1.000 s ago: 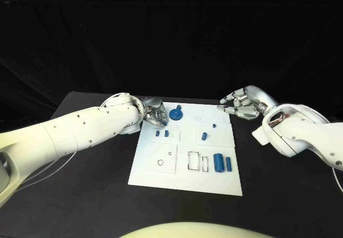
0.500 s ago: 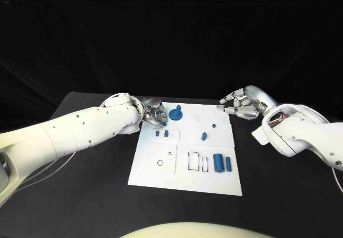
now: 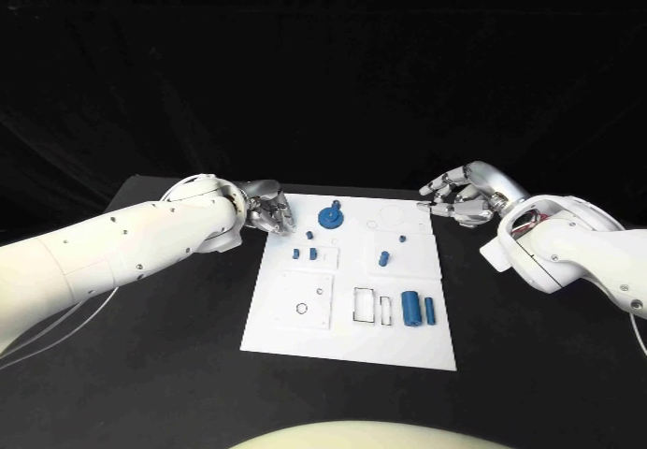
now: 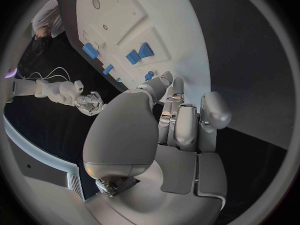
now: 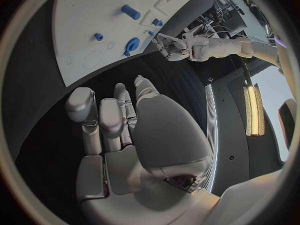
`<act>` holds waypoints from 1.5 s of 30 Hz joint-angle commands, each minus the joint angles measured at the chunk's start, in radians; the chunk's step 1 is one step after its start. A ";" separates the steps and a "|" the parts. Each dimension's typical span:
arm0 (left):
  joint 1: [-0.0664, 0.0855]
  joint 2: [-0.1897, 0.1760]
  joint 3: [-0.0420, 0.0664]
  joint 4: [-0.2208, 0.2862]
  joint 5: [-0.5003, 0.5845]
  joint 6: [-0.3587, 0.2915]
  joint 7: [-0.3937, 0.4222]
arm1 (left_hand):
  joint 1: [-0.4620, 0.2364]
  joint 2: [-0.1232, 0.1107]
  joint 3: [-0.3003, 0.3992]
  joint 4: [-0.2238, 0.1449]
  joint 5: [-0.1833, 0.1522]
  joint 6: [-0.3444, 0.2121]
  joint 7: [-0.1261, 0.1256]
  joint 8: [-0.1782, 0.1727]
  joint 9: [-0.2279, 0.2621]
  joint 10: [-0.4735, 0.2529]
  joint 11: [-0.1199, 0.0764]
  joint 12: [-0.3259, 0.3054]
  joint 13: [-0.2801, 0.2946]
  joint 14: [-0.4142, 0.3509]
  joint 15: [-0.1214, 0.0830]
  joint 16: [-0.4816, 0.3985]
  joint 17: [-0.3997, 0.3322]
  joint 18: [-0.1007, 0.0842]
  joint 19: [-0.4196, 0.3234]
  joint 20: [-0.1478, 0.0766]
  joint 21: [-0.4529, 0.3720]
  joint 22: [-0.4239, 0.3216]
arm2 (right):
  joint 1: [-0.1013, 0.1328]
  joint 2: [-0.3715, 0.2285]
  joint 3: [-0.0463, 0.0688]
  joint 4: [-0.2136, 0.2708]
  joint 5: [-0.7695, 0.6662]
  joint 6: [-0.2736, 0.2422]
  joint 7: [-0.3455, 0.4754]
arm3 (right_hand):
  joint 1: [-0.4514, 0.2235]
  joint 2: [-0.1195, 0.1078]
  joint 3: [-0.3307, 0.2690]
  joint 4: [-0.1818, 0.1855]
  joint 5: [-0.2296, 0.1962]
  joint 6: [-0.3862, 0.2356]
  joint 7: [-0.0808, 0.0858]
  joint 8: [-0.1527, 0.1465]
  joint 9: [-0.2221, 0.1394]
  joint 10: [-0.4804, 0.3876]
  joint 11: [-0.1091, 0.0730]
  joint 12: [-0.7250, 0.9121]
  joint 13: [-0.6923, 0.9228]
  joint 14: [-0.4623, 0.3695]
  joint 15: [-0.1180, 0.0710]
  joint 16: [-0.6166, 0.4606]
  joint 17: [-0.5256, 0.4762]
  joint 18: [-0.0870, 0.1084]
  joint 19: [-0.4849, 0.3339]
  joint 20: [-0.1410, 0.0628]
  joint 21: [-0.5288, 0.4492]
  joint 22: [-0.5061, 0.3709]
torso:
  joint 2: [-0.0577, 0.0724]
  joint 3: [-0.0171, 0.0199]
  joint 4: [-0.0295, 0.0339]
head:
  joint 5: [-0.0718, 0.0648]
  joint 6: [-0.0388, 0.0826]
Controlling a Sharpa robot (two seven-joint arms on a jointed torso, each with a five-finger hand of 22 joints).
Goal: Assemble the parts on the task board
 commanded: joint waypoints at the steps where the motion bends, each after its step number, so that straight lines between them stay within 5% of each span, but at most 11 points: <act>1: 0.006 -0.030 0.004 0.027 0.227 -0.144 0.093 | 0.012 0.009 0.006 -0.006 0.000 0.034 0.002 0.018 0.004 -0.006 0.005 -0.006 0.003 -0.038 0.003 -0.056 -0.092 0.011 -0.052 0.002 -0.066 -0.092 | 0.000 0.004 0.000 -0.022 -0.137 0.075 -0.015 | 0.041 -0.007 0.030 -0.011 -0.027 0.025 -0.003 0.015 0.001 0.028 -0.004 -0.115 -0.095 0.020 -0.006 0.015 0.023 0.010 0.030 -0.002 0.026 0.014 | -0.006 0.0001 -0.0013 | -0.005 0.006; 4: 0.009 -0.067 0.006 0.063 0.429 -0.216 0.164 | 0.014 0.015 0.009 -0.007 0.000 0.048 0.001 0.025 0.004 0.002 0.001 -0.001 0.009 -0.061 0.002 -0.092 -0.144 0.020 -0.075 0.002 -0.099 -0.134 | 0.000 0.011 0.000 -0.039 -0.241 0.116 -0.027 | 0.079 -0.017 0.078 -0.016 -0.040 0.063 -0.006 0.014 0.002 0.072 -0.007 -0.241 -0.199 0.039 -0.008 0.052 0.065 -0.001 0.068 -0.006 0.088 0.050 | -0.009 0.0002 -0.0022 | -0.019 0.011; 7: 0.010 -0.108 0.007 0.116 0.686 -0.273 0.222 | 0.002 0.019 0.003 0.001 -0.002 0.043 0.004 0.020 -0.003 -0.006 0.003 0.001 0.015 -0.116 0.006 -0.181 -0.273 0.043 -0.145 0.004 -0.197 -0.261 | 0.001 0.021 0.000 -0.050 -0.370 0.157 -0.046 | 0.090 -0.040 0.118 -0.017 -0.045 0.093 -0.015 -0.003 0.001 0.124 -0.011 -0.330 -0.276 0.048 -0.009 0.083 0.100 -0.012 0.093 -0.006 0.140 0.083 | -0.011 -0.0001 -0.0035 | -0.050 0.014; 9: 0.010 -0.146 0.007 0.183 0.937 -0.297 0.253 | -0.035 0.019 -0.022 0.025 -0.002 0.028 0.011 0.012 -0.009 -0.030 0.013 -0.006 0.014 -0.182 0.016 -0.282 -0.413 0.064 -0.220 0.013 -0.305 -0.391 | 0.000 0.034 0.000 -0.056 -0.480 0.188 -0.066 | 0.085 -0.050 0.134 -0.013 -0.050 0.104 -0.019 -0.013 0.001 0.139 -0.010 -0.370 -0.309 0.053 -0.009 0.102 0.120 -0.019 0.107 -0.006 0.172 0.103 | -0.009 -0.0014 -0.0053 | -0.084 0.026; 12: 0.008 -0.180 0.006 0.251 1.102 -0.303 0.278 | -0.053 0.021 -0.049 0.039 -0.001 0.013 0.018 0.004 -0.017 -0.050 0.021 -0.006 0.014 -0.228 0.024 -0.354 -0.507 0.066 -0.238 0.021 -0.345 -0.420 | 0.000 0.050 -0.001 -0.065 -0.574 0.212 -0.090 | 0.078 -0.066 0.149 -0.010 -0.061 0.111 -0.019 -0.030 -0.001 0.160 -0.009 -0.411 -0.345 0.058 -0.008 0.123 0.142 -0.024 0.119 -0.005 0.199 0.121 | -0.009 -0.0039 -0.0052 | -0.103 0.029; 15: 0.006 -0.202 0.004 0.296 1.189 -0.301 0.305 | -0.056 0.026 -0.070 0.044 -0.001 0.011 0.019 0.004 -0.020 -0.059 0.025 0.000 0.016 -0.241 0.026 -0.376 -0.523 0.068 -0.244 0.025 -0.374 -0.439 | 0.000 0.067 -0.003 -0.076 -0.642 0.229 -0.109 | 0.075 -0.073 0.159 -0.010 -0.071 0.110 -0.018 -0.041 -0.003 0.164 -0.005 -0.434 -0.363 0.057 -0.005 0.124 0.142 -0.025 0.119 -0.005 0.201 0.125 | -0.010 -0.0038 -0.0049 | -0.114 0.029; 27: 0.001 -0.253 0.001 0.387 1.343 -0.283 0.385 | -0.046 0.040 -0.086 0.044 -0.001 0.012 0.020 0.008 -0.024 -0.067 0.025 0.011 0.019 -0.242 0.027 -0.387 -0.537 0.068 -0.237 0.026 -0.397 -0.456 | -0.026 0.137 -0.010 -0.121 -0.748 0.268 -0.134 | 0.072 -0.090 0.181 -0.018 -0.083 0.105 -0.012 -0.070 -0.007 0.171 0.003 -0.480 -0.403 0.060 0.002 0.144 0.163 -0.029 0.127 -0.002 0.225 0.142 | -0.003 -0.0057 -0.0031 | -0.123 0.027; 34: -0.001 -0.261 0.001 0.417 1.359 -0.285 0.401 | -0.044 0.040 -0.090 0.043 -0.001 0.010 0.020 0.007 -0.025 -0.069 0.025 0.012 0.019 -0.242 0.027 -0.388 -0.538 0.068 -0.235 0.026 -0.400 -0.459 | -0.042 0.168 -0.011 -0.146 -0.756 0.267 -0.130 | 0.067 -0.091 0.187 -0.017 -0.079 0.108 -0.011 -0.076 -0.006 0.174 0.004 -0.489 -0.413 0.062 0.003 0.152 0.171 -0.031 0.131 0.000 0.233 0.148 | 0.000 -0.0108 0.0011 | -0.127 0.025; 45: -0.001 -0.265 0.001 0.430 1.329 -0.303 0.408 | -0.037 0.047 -0.096 0.040 -0.001 0.007 0.023 0.007 -0.027 -0.075 0.027 0.017 0.020 -0.242 0.027 -0.391 -0.544 0.068 -0.230 0.027 -0.409 -0.466 | -0.064 0.205 -0.011 -0.179 -0.746 0.260 -0.118 | 0.065 -0.088 0.208 -0.022 -0.064 0.118 -0.010 -0.084 -0.005 0.187 0.005 -0.502 -0.429 0.066 0.003 0.171 0.190 -0.039 0.148 0.002 0.273 0.171 | -0.001 -0.0106 0.0002 | -0.126 0.023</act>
